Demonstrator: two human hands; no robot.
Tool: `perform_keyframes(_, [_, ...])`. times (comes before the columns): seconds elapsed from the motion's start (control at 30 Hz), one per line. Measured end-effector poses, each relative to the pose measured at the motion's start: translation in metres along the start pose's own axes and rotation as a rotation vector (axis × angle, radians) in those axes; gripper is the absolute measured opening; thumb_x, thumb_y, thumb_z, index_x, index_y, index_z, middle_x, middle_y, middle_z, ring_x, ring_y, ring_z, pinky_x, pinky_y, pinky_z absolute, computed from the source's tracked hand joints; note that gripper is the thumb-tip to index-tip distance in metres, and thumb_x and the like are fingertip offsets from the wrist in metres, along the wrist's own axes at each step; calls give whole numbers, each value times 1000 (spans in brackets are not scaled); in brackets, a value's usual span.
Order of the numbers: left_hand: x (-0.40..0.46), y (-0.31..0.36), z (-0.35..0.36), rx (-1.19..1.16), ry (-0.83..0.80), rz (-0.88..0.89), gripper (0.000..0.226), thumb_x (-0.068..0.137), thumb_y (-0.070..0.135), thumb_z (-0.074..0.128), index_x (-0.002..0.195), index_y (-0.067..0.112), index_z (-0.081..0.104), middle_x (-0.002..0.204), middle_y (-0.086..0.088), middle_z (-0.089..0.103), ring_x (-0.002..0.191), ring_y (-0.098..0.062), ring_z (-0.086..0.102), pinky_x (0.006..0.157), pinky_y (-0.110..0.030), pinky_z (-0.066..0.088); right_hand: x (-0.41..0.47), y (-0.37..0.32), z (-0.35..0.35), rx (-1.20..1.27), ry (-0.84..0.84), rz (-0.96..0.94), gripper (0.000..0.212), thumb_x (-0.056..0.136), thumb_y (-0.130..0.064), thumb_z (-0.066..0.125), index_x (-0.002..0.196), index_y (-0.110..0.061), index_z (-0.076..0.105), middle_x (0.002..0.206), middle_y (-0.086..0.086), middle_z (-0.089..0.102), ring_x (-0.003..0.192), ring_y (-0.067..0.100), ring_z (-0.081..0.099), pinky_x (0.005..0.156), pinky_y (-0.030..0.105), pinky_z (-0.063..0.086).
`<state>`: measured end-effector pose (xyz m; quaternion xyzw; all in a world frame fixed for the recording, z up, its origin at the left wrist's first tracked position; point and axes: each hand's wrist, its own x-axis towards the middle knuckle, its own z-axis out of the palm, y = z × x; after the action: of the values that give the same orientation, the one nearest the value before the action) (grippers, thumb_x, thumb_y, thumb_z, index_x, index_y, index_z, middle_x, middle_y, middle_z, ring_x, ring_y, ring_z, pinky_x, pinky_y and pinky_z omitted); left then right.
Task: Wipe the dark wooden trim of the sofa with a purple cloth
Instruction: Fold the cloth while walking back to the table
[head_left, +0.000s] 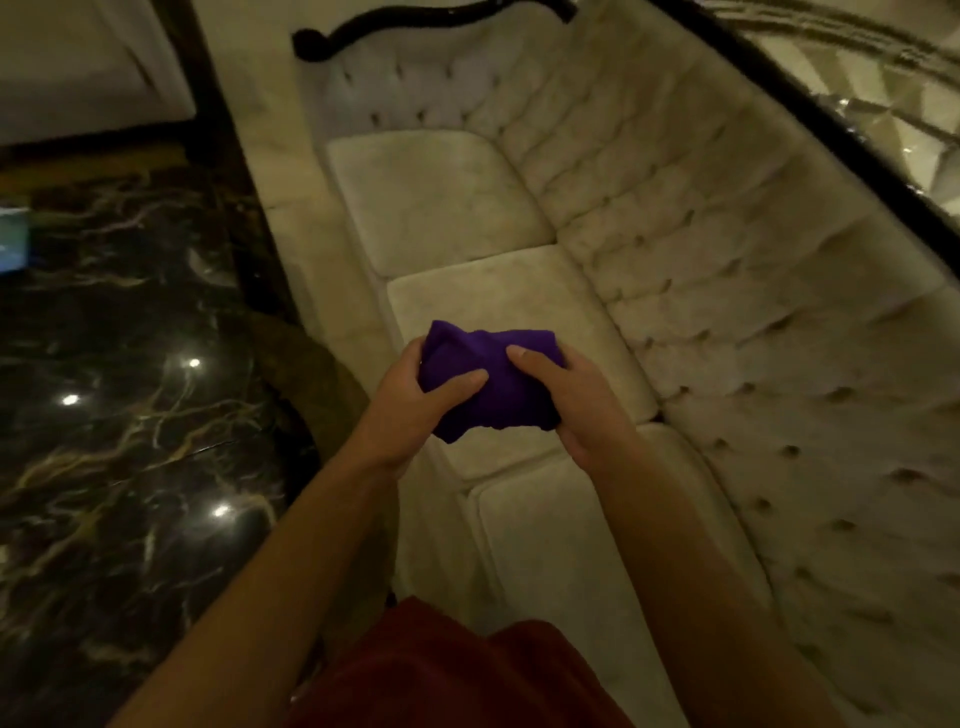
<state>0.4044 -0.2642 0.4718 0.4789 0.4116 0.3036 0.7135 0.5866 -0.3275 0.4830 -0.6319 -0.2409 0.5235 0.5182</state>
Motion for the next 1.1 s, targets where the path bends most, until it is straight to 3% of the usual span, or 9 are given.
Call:
perform_keyframes(0.27, [17, -2, -48, 63, 250, 53, 69, 70, 37, 88, 131, 31, 55, 126, 2, 70, 106, -8, 73, 79, -24, 62, 69, -5, 61, 32, -172, 19, 35, 89, -26, 81, 122, -20, 70, 111, 2, 79, 100, 21, 77, 76, 33, 64])
perform_keyframes(0.4, [38, -1, -70, 109, 363, 23, 69, 72, 38, 89, 131, 36, 54, 126, 6, 69, 105, -3, 72, 78, -22, 61, 113, -10, 84, -47, -281, 41, 35, 91, -27, 80, 123, -21, 69, 114, 3, 78, 104, 22, 76, 84, 40, 66])
perform_keyframes(0.53, [61, 2, -85, 153, 501, 5, 63, 79, 37, 88, 131, 40, 53, 123, 15, 67, 100, 8, 69, 73, -14, 58, 159, -16, 103, -137, -393, 73, 31, 89, -30, 81, 118, -26, 69, 111, -3, 78, 99, 14, 77, 78, 31, 65])
perform_keyframes(0.67, [75, 0, -94, 102, 663, -12, 49, 83, 36, 85, 119, 48, 54, 116, 20, 66, 95, 13, 68, 70, -12, 57, 193, -20, 123, -203, -507, 137, 52, 87, -33, 84, 133, -23, 63, 126, 2, 72, 112, 20, 72, 92, 42, 64])
perform_keyframes(0.73, [76, -1, -98, 99, 732, -18, 54, 83, 39, 84, 126, 45, 52, 117, 24, 63, 95, 13, 67, 69, -10, 56, 204, -21, 134, -225, -562, 156, 58, 85, -33, 86, 136, -23, 61, 128, 3, 71, 115, 21, 71, 96, 45, 63])
perform_keyframes(0.8, [77, -6, -105, 85, 800, -27, 64, 83, 40, 84, 137, 36, 49, 123, 21, 61, 102, 8, 65, 75, -13, 57, 212, -21, 147, -291, -616, 158, 63, 83, -32, 87, 139, -21, 59, 130, 4, 69, 117, 22, 70, 98, 46, 61])
perform_keyframes(0.87, [76, -13, -114, 59, 840, -45, 77, 83, 41, 84, 149, 27, 47, 134, 12, 61, 116, -3, 63, 89, -24, 57, 217, -18, 161, -377, -653, 146, 65, 84, -31, 87, 141, -20, 57, 132, 4, 68, 118, 22, 69, 99, 47, 60])
perform_keyframes(0.97, [79, -26, -130, -6, 871, -64, 77, 80, 43, 85, 148, 27, 50, 136, 6, 65, 120, -12, 66, 98, -35, 58, 229, -9, 181, -503, -701, 137, 64, 89, -30, 82, 146, -19, 53, 136, 4, 64, 122, 21, 65, 104, 48, 58])
perform_keyframes(1.1, [82, -44, -147, -67, 958, -82, 52, 84, 38, 84, 128, 42, 58, 116, 25, 70, 105, 7, 68, 78, -13, 57, 246, 6, 210, -650, -763, 130, 62, 93, -34, 78, 148, -23, 50, 140, 0, 61, 124, 18, 62, 103, 40, 58])
